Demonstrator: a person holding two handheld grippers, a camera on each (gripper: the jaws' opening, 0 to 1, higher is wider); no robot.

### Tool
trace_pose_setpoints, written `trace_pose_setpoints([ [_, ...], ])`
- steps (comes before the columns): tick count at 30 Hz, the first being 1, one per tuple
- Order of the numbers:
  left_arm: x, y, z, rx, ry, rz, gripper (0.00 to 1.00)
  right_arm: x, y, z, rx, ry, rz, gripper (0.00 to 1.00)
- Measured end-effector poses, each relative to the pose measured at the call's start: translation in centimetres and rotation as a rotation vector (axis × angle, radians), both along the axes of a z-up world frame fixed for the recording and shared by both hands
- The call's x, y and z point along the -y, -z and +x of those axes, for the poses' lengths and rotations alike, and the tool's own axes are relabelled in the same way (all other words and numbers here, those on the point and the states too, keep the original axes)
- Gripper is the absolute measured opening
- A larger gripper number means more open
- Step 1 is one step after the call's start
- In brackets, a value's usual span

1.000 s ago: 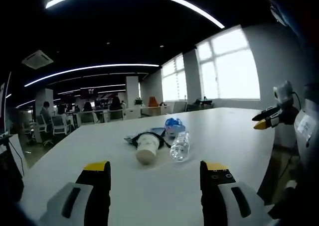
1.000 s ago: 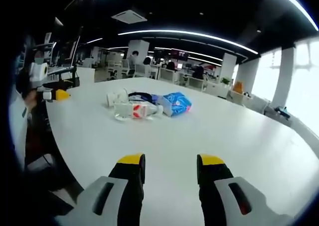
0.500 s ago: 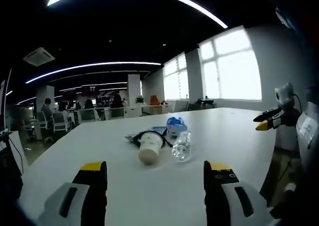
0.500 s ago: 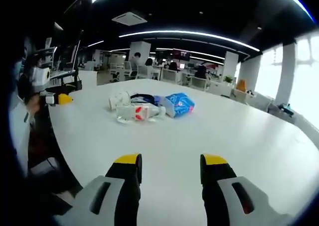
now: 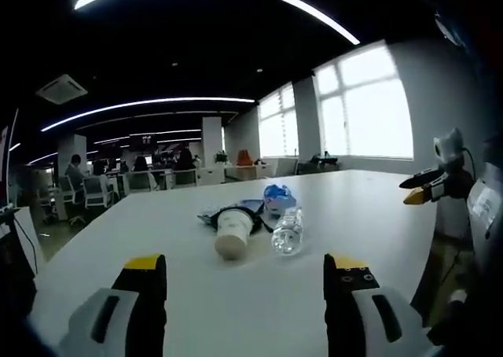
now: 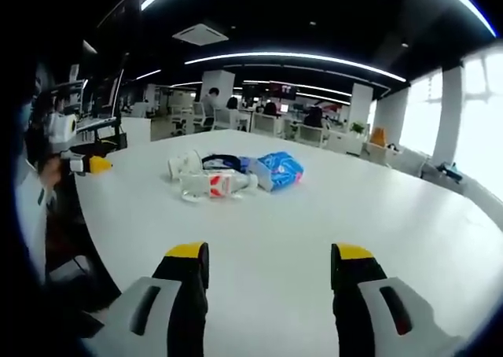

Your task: Arrange the tabletop items into an orderly group along one side of the table until the central work area is clear of visible clutter.

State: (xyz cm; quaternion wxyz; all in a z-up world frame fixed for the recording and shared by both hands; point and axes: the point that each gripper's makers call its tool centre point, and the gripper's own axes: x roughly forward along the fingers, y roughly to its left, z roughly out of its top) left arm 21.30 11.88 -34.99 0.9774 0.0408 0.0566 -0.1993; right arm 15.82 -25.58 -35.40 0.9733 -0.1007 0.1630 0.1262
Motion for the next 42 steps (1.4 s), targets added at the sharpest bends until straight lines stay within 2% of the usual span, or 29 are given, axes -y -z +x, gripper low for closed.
trace_pose_setpoints([
  [22,0.1,-0.2,0.2,-0.001,-0.004,0.003,0.83,0.3,0.0,1.0,-0.029,-0.026,-0.004,0.63],
  [42,1.8,-0.1,0.9,-0.01,0.031,0.014,0.83,0.1,-0.1,3.0,-0.051,-0.064,-0.005,0.63],
])
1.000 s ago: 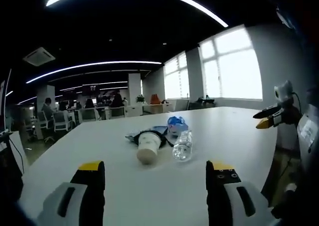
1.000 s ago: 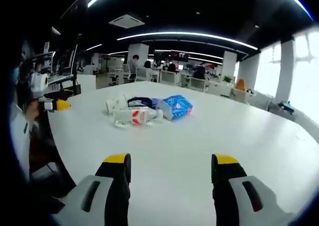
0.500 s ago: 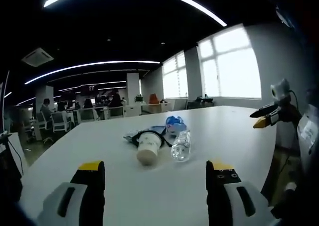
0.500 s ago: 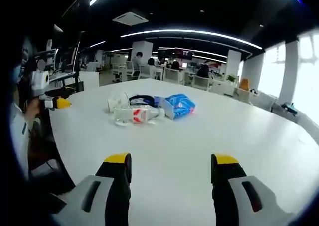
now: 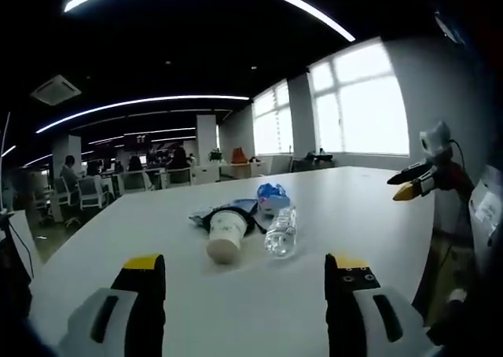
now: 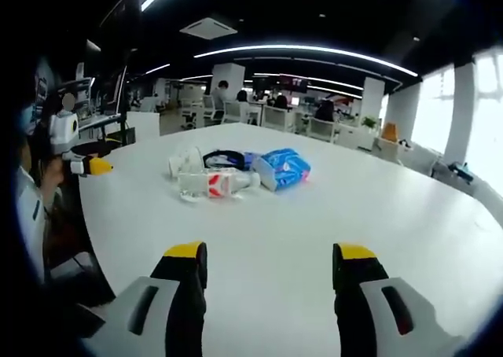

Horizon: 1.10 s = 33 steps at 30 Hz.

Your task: Arrange the tabletop items into an orderly group along one side of the table until the central work area is clear of visible clutter.

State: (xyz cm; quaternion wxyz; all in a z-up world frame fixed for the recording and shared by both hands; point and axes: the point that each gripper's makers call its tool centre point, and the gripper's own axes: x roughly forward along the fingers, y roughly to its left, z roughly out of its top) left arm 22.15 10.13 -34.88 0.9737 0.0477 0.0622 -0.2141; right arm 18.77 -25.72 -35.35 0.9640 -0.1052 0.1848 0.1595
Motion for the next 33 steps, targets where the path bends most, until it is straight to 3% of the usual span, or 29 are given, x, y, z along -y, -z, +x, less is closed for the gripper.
trace_pose_setpoints([
  [33,3.6,-0.2,1.4,-0.003,0.07,0.02,0.83,-0.9,-0.4,3.0,-0.015,-0.061,-0.027,0.63],
])
